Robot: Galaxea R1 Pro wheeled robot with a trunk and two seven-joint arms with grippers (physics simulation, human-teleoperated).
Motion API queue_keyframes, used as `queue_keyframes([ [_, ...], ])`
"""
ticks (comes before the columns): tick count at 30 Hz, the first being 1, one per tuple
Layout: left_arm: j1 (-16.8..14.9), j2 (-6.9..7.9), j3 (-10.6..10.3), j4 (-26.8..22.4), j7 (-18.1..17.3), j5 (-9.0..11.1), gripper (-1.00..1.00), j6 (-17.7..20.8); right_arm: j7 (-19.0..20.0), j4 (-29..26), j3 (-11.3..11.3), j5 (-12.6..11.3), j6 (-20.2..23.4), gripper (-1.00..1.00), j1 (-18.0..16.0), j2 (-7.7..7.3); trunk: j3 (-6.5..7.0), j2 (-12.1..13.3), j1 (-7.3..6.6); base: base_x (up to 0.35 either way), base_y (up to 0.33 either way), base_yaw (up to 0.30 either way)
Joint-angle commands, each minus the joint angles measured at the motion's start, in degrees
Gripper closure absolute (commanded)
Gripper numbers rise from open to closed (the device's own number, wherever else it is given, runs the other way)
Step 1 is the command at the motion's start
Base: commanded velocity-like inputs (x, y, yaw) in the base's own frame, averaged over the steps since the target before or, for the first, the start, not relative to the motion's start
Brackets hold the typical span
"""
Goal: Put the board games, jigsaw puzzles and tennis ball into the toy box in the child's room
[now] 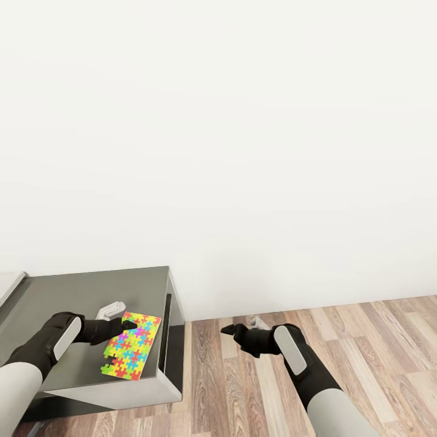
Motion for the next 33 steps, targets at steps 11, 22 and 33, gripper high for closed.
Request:
queue_keyframes([
  [11,0.0,0.07,-0.1,0.0,-0.1,0.0,-1.0,0.1,0.4,0.0,-0.1,-0.4,1.7,-1.0,-0.1,0.43,-0.1,-0.1,0.03,-0.042,-0.077,0.0],
  [22,0.0,0.07,-0.2,0.0,-0.2,0.0,-1.0,0.2,13.4,-0.4,0.0,0.0,4.4,-1.0,0.0,0.39,-0.1,-0.1,0.03,-0.002,-0.004,0.0],
  [33,0.0,0.07,-0.2,0.0,-0.2,0.0,-1.0,0.2,15.0,0.2,2.7,0.0,-4.2,-1.0,0.2,1.16,-0.1,-0.1,0.03,0.0,0.0,0.0],
])
